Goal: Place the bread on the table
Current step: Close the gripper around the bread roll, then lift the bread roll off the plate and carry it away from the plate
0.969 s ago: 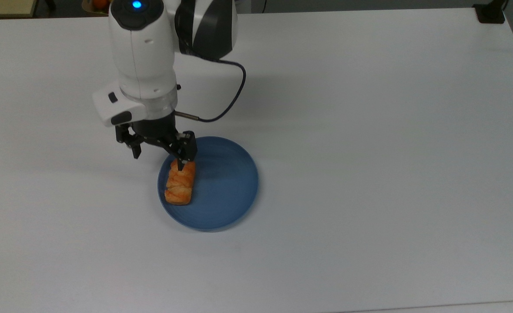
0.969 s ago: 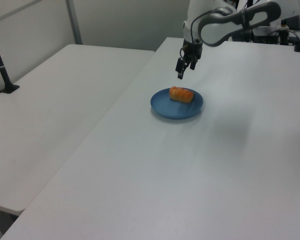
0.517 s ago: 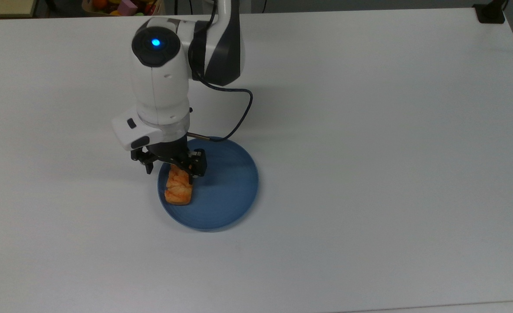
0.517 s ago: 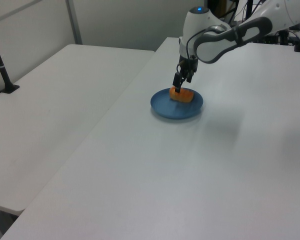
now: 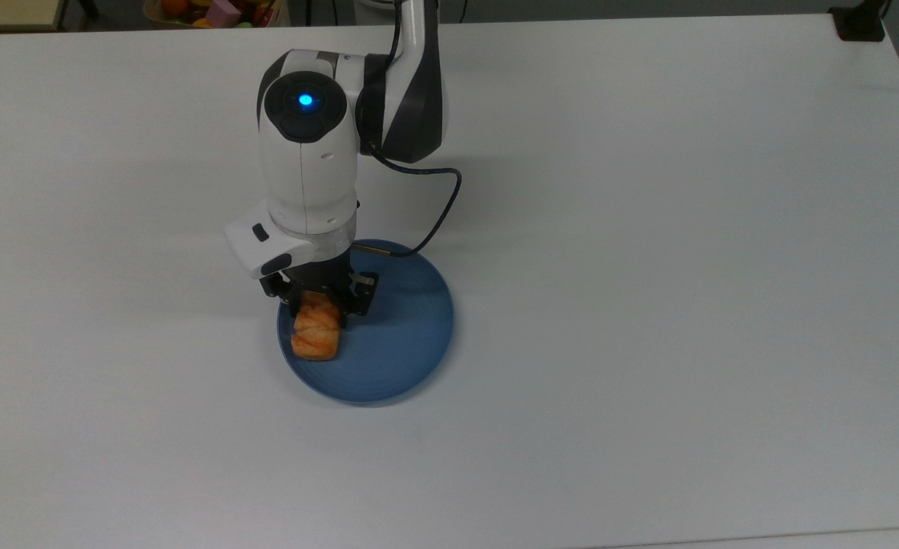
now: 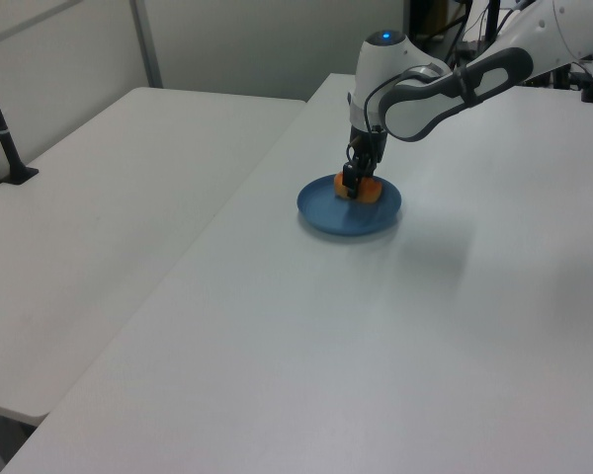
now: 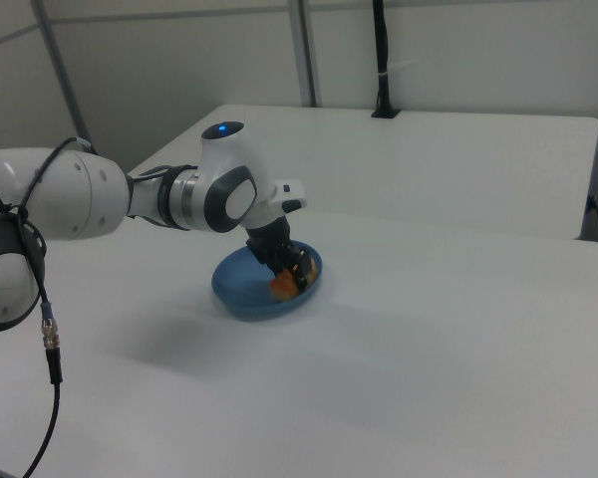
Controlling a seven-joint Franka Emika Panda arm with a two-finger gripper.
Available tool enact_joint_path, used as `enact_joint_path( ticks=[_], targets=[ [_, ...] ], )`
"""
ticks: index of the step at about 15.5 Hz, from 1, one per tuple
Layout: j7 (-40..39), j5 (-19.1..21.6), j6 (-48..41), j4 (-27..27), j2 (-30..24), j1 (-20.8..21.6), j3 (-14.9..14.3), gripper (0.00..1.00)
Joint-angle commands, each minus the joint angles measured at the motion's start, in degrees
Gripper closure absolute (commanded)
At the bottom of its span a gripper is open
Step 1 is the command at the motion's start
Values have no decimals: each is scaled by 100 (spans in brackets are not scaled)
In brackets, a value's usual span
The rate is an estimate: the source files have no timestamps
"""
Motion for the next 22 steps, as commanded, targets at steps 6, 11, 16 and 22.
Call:
enact_joint_path(
  ticks=[6,11,16,22],
  targets=[
    [-135,-157,109,-70,-264,20,-16,100],
    [-117,-104,56,-710,-1536,-111,141,100],
    [-205,-60,-14,-1703,-2855,-226,318,100],
    [-863,133,-1059,-2362,-4156,-305,327,100]
  ],
)
